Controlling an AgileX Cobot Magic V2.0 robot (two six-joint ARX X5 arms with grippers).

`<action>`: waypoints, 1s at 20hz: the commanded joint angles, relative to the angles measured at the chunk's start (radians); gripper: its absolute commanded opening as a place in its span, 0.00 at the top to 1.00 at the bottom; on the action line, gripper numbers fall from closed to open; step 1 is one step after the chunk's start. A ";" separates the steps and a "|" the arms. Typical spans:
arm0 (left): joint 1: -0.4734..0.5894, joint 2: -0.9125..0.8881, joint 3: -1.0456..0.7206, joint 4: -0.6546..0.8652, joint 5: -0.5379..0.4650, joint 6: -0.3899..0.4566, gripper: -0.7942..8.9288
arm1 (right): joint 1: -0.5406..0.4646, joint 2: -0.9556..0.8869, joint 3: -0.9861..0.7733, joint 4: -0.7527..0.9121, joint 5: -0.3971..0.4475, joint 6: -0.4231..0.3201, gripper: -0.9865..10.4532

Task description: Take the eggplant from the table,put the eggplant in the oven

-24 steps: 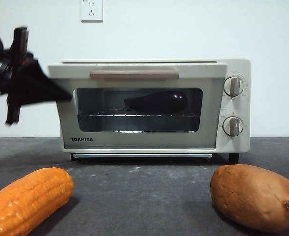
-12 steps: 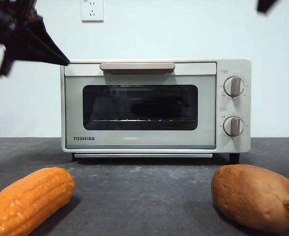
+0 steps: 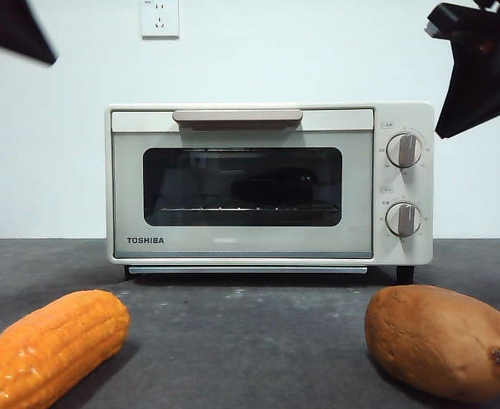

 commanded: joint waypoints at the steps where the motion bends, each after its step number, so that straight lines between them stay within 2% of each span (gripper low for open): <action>1: -0.013 -0.068 -0.142 0.083 -0.032 -0.045 0.91 | -0.041 -0.039 -0.103 0.192 -0.075 0.052 0.91; 2: -0.014 -0.101 -0.204 0.124 -0.032 -0.065 0.91 | -0.051 -0.059 -0.155 0.275 -0.106 0.052 0.91; 4: -0.014 -0.151 -0.299 0.204 -0.032 -0.129 0.91 | -0.051 -0.090 -0.241 0.410 -0.117 0.053 0.91; 7: -0.015 -0.167 -0.329 0.169 -0.029 -0.214 0.91 | -0.051 -0.097 -0.276 0.426 -0.116 0.052 0.91; 20: -0.013 -0.161 -0.328 0.149 -0.027 -0.221 0.91 | -0.051 -0.097 -0.276 0.481 -0.116 0.048 0.91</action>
